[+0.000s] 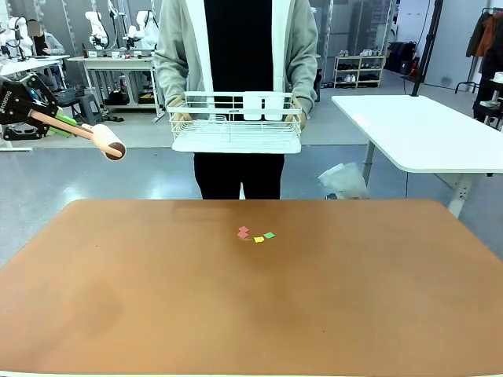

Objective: Clean the table.
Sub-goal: Clean the table with the Lint Roller when the human lifts the Dish drying rack.

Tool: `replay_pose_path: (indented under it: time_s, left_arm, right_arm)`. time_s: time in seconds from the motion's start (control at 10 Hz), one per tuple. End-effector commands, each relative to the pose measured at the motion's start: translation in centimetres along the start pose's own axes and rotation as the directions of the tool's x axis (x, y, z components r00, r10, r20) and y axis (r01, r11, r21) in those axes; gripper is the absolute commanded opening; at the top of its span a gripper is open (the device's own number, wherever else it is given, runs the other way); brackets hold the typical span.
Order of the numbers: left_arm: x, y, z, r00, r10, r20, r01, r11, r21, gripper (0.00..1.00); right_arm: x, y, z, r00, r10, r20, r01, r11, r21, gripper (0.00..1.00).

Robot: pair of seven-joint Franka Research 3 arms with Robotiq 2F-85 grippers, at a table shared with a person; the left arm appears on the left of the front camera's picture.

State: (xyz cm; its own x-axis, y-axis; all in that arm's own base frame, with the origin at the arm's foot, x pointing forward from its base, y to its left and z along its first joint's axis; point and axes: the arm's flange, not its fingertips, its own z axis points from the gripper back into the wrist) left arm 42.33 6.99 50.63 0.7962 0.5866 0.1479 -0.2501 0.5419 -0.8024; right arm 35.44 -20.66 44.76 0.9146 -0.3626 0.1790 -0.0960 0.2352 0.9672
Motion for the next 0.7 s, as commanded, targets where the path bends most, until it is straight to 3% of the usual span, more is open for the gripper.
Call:
replay_pose_path:
  time_s: [0.0, 0.1, 0.2, 0.4, 0.5, 0.6]
  left_arm:
    - [0.1, -0.2, 0.1, 1.000, 0.009, 0.016, -0.009, 1.000, 0.001, 0.00]
    - [0.1, -0.2, 0.1, 1.000, 0.009, 0.016, -0.009, 1.000, 0.001, 0.00]
    - [0.0, 0.0, 0.0, 1.000, 0.000, 0.000, 0.000, 1.000, 0.000, 0.21]
    - [1.7, -3.4, -0.7, 0.962, -0.146, -0.231, 0.168, 0.982, 0.080, 0.21]
    - [3.7, -5.4, -1.7, 0.882, -0.219, -0.417, 0.292, 0.949, 0.119, 0.21]
    - [5.2, -6.0, -4.7, 0.846, -0.254, -0.469, 0.339, 0.935, 0.105, 0.21]
  right_arm:
    - [-0.2, 0.5, -0.1, 1.000, -0.009, 0.005, 0.009, 1.000, 0.015, 1.00]
    - [-0.2, 0.5, -0.1, 1.000, -0.009, 0.005, 0.009, 1.000, 0.015, 1.00]
    - [-0.2, 0.5, -0.1, 1.000, -0.009, 0.005, 0.009, 1.000, 0.015, 1.00]
    - [-0.2, 0.5, -0.1, 1.000, -0.009, 0.005, 0.009, 1.000, 0.015, 1.00]
    - [-0.2, 0.5, -0.1, 1.000, -0.009, 0.005, 0.009, 1.000, 0.015, 1.00]
    - [-0.2, 0.5, -0.1, 1.000, -0.009, 0.005, 0.009, 1.000, 0.015, 1.00]
